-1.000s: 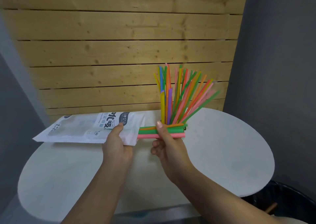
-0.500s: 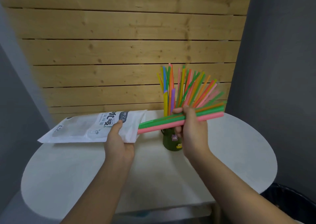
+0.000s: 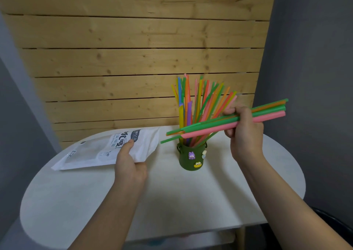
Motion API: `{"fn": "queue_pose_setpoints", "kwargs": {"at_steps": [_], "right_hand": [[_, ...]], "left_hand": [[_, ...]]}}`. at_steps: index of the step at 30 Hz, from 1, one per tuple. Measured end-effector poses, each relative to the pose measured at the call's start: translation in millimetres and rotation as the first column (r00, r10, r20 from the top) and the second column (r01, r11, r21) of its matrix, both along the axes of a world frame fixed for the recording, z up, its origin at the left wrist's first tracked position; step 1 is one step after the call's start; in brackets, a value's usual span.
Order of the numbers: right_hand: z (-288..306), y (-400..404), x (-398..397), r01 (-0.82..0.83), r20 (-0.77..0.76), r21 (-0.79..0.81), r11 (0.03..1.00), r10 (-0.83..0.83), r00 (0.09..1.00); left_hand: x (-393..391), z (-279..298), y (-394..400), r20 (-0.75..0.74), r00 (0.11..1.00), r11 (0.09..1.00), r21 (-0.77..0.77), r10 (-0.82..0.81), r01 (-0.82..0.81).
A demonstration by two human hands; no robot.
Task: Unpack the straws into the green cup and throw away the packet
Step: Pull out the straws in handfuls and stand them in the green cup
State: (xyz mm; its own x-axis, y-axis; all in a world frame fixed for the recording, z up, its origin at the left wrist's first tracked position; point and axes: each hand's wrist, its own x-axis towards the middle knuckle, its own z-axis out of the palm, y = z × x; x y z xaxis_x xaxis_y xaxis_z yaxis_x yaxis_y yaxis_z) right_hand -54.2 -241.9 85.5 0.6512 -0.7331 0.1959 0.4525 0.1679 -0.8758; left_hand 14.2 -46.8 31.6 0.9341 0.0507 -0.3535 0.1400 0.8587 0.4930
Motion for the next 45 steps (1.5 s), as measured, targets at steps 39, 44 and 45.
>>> {"fn": "queue_pose_setpoints", "kwargs": {"at_steps": [39,44,45], "right_hand": [[-11.6,12.1,69.6,-0.262,-0.518,-0.796,0.546,-0.390,0.762],[-18.4,16.6,67.3,-0.258,-0.496,-0.776,0.576,-0.304,0.813],[-17.6,17.0,66.4,-0.200,-0.448,-0.786,0.585,-0.316,0.836]], "left_hand": [[-1.1,1.7,0.0,0.022,0.999,0.997,0.055,-0.050,0.048],[-1.3,2.1,-4.0,0.011,0.998,0.997,0.043,-0.062,0.061],[-1.5,2.2,-4.9,0.006,0.998,0.997,0.042,-0.063,0.062]]}}
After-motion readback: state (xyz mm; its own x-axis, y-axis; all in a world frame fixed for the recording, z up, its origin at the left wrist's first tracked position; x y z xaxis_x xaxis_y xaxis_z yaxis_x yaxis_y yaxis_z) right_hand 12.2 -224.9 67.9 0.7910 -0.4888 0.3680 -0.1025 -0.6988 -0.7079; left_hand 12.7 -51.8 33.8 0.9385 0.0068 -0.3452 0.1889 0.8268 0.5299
